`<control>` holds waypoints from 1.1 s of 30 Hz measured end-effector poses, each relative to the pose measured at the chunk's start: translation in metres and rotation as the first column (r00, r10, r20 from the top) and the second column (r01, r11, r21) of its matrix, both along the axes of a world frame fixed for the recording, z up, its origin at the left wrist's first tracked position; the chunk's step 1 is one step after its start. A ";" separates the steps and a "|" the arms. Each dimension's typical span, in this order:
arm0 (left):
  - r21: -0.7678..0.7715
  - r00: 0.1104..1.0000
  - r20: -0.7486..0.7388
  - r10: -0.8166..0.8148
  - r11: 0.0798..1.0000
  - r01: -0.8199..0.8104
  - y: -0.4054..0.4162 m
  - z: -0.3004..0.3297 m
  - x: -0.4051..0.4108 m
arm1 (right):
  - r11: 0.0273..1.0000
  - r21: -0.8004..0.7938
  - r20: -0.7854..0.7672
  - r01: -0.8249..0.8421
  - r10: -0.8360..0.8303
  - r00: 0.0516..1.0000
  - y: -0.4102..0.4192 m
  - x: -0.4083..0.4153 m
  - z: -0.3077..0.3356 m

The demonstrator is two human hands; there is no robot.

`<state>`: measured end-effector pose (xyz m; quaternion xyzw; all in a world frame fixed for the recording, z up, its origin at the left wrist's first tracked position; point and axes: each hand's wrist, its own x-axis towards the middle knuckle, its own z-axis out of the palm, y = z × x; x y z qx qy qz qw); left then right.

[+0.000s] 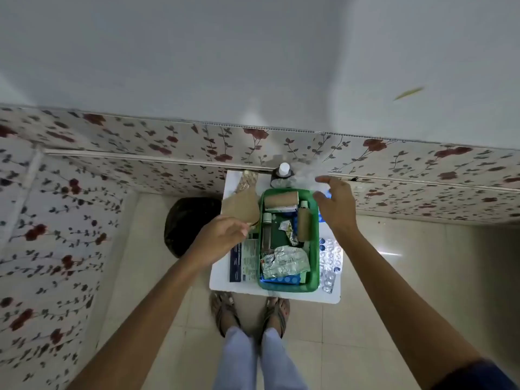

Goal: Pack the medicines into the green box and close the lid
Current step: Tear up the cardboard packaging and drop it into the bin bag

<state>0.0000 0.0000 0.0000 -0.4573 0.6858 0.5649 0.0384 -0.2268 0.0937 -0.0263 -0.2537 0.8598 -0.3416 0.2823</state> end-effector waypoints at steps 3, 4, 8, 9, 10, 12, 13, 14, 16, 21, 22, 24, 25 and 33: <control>-0.122 0.921 0.186 -0.343 0.922 0.368 -0.017 -0.035 -0.009 | 0.979 0.124 -0.220 -0.163 0.187 0.957 -0.018 -0.016 -0.023; -0.100 0.852 0.287 -0.438 0.871 0.481 -0.020 -0.042 -0.010 | 0.955 0.199 -0.249 -0.220 0.266 0.931 -0.024 -0.019 -0.027; -0.151 0.741 0.386 -0.550 0.755 0.638 -0.016 -0.066 -0.018 | 0.880 0.368 -0.182 -0.301 0.386 0.904 -0.041 -0.023 -0.039; -0.245 0.820 0.311 -0.480 0.793 0.557 -0.013 -0.069 -0.019 | 0.906 0.332 -0.234 -0.261 0.348 0.908 -0.042 -0.022 -0.041; -0.328 0.899 0.224 -0.375 0.840 0.432 -0.013 -0.071 -0.020 | 0.943 0.263 -0.310 -0.205 0.284 0.907 -0.041 -0.022 -0.041; -0.449 0.985 0.081 -0.154 0.876 0.174 -0.013 -0.070 -0.018 | 0.991 0.071 -0.425 -0.115 0.134 0.895 -0.036 -0.015 -0.033; -0.496 0.998 0.028 -0.058 0.866 0.064 -0.013 -0.067 -0.015 | 0.996 -0.028 -0.448 -0.083 0.061 0.892 -0.031 -0.009 -0.026; -0.537 0.999 -0.020 0.028 0.843 -0.035 -0.014 -0.064 -0.012 | 0.992 -0.117 -0.457 -0.055 -0.005 0.890 -0.025 -0.002 -0.016; -0.584 0.976 -0.105 0.191 0.783 -0.216 -0.018 -0.061 0.002 | 0.971 -0.239 -0.437 -0.016 -0.093 0.895 -0.020 0.021 0.002; -0.023 0.602 -0.336 0.724 0.633 -0.774 -0.026 -0.058 0.047 | 0.946 -0.274 -0.194 -0.171 0.120 0.974 -0.028 0.106 0.009; 0.104 0.519 -0.334 0.787 0.578 -0.809 -0.027 -0.058 0.057 | 0.940 -0.236 -0.097 -0.245 0.228 0.969 -0.038 0.127 0.001; 0.282 0.434 -0.298 0.850 0.513 -0.811 -0.026 -0.062 0.069 | 0.911 -0.167 0.084 -0.376 0.393 0.916 -0.055 0.158 -0.012; 0.333 0.403 -0.277 0.872 0.481 -0.811 -0.026 -0.066 0.079 | 0.892 -0.150 0.144 -0.426 0.446 0.883 -0.066 0.176 -0.022; 0.396 0.320 -0.122 0.940 0.341 -0.853 -0.039 -0.123 0.155 | 0.839 -0.003 0.126 -0.544 0.540 0.832 -0.125 0.257 -0.094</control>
